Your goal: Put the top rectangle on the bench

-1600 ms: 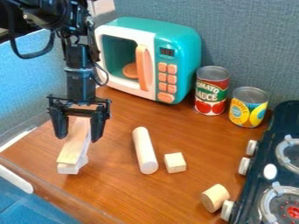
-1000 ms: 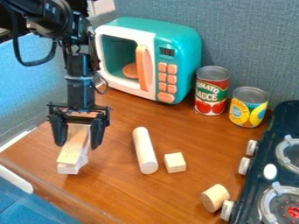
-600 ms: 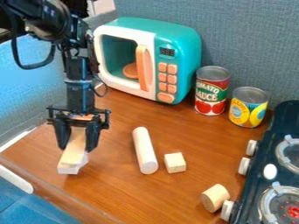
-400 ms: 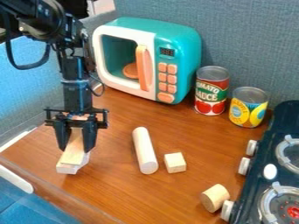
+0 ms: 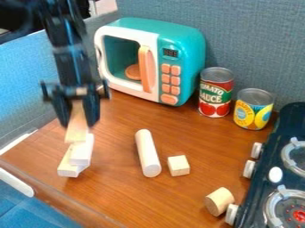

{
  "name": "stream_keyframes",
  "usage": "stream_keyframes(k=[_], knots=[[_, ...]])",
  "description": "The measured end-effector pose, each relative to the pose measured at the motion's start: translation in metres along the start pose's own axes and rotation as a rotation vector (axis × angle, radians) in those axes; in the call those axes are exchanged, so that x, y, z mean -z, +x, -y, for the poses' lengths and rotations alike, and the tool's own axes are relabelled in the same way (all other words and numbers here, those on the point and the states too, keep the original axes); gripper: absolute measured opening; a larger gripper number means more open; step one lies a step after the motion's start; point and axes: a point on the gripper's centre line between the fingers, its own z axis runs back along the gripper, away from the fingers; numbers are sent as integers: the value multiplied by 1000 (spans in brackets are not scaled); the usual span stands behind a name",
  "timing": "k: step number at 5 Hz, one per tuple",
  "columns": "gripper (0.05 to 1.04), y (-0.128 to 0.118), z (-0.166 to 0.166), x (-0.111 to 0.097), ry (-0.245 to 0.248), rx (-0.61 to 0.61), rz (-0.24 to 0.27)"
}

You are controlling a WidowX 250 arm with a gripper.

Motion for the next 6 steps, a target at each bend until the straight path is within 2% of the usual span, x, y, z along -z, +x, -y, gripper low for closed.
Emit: stream_keyframes(k=[1, 2, 3, 4, 5, 6], knots=[[577, 5, -3, -16, -1, -27, 24], [577, 46, 16, 0, 24, 176, 0], [577, 66, 43, 21, 101, 298, -60], [577, 88, 39, 33, 109, 288, -86], [577, 107, 16, 39, 63, 200, -79], [577, 118, 9, 53, 47, 165, -96]])
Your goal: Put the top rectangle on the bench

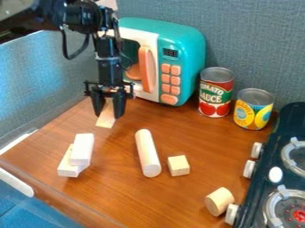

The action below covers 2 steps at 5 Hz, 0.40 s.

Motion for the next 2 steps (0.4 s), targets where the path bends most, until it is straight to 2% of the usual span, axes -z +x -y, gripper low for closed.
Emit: stream_keyframes(k=[2], knots=[[577, 17, -21, 20, -2, -85, 30]])
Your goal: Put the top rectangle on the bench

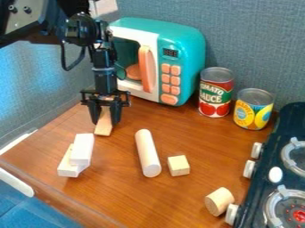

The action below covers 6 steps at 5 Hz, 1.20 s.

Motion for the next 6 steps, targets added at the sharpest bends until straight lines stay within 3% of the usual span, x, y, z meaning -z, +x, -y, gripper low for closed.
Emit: stream_keyframes(k=[1, 2, 3, 4, 5, 6], knots=[[648, 3, -4, 2, 8, -20, -5], [950, 1, -2, 3, -9, -40, 1], [1004, -13, -4, 1, -33, -46, 40], [999, -30, -2, -28, -33, -32, 127], [999, -56, 20, -51, 104, 54, 238], [999, -60, 46, -49, 207, 125, 241]])
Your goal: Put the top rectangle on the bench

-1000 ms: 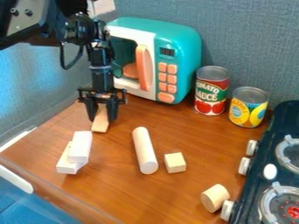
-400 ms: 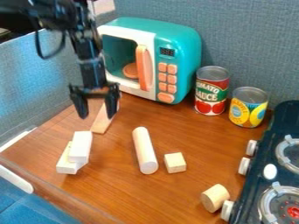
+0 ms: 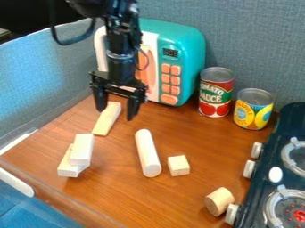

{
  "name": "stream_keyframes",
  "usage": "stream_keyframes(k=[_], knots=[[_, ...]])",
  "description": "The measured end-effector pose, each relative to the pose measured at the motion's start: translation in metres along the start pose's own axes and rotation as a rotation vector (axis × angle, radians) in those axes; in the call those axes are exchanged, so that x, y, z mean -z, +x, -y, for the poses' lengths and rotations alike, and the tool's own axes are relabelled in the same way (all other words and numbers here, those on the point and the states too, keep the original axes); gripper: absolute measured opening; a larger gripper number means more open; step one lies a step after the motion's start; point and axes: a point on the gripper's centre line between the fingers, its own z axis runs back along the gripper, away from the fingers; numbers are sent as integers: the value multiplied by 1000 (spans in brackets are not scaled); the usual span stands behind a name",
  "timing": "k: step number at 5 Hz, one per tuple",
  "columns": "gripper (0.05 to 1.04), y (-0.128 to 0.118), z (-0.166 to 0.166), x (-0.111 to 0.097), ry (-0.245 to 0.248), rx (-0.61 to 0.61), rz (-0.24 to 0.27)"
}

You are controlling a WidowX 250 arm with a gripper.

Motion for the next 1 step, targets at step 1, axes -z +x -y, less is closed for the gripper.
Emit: stream_keyframes(k=[1], knots=[[999, -3, 4, -1, 46, 72, -33]])
